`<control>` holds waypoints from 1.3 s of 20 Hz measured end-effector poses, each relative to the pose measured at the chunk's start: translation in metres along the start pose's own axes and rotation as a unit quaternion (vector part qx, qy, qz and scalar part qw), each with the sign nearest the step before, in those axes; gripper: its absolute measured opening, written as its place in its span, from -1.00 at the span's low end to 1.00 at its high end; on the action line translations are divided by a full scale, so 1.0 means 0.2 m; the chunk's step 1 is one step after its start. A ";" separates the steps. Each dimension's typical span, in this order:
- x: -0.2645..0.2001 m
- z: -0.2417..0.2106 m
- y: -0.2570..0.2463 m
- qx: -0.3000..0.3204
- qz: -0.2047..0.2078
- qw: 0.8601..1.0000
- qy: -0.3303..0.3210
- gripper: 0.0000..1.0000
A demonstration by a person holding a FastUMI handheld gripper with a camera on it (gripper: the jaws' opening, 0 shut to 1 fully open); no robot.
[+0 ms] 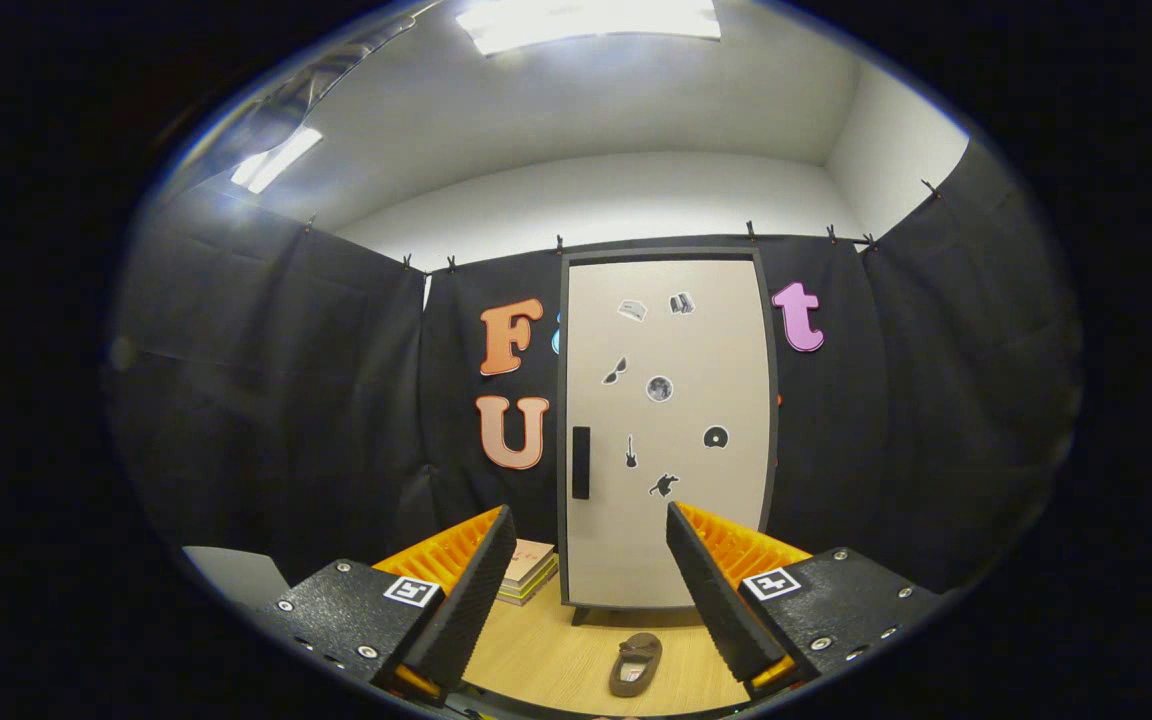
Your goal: Open the shoe cabinet door, grab the shoes and put them into the shoe cabinet, then close the shoe cabinet door.
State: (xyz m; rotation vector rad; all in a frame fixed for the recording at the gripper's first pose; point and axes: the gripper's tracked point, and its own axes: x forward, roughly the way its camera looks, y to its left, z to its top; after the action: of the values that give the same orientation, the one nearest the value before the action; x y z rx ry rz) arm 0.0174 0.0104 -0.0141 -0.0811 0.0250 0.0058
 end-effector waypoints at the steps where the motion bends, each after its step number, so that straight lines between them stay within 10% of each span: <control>1: 0.02 0.00 0.01 0.000 0.002 1.000 0.001 0.89; 26: 0.75 -0.12 0.24 -0.013 -0.032 0.999 0.007 0.89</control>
State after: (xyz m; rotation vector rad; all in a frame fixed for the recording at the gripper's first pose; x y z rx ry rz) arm 0.1672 0.0576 -0.0466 -0.1085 0.0354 -0.0589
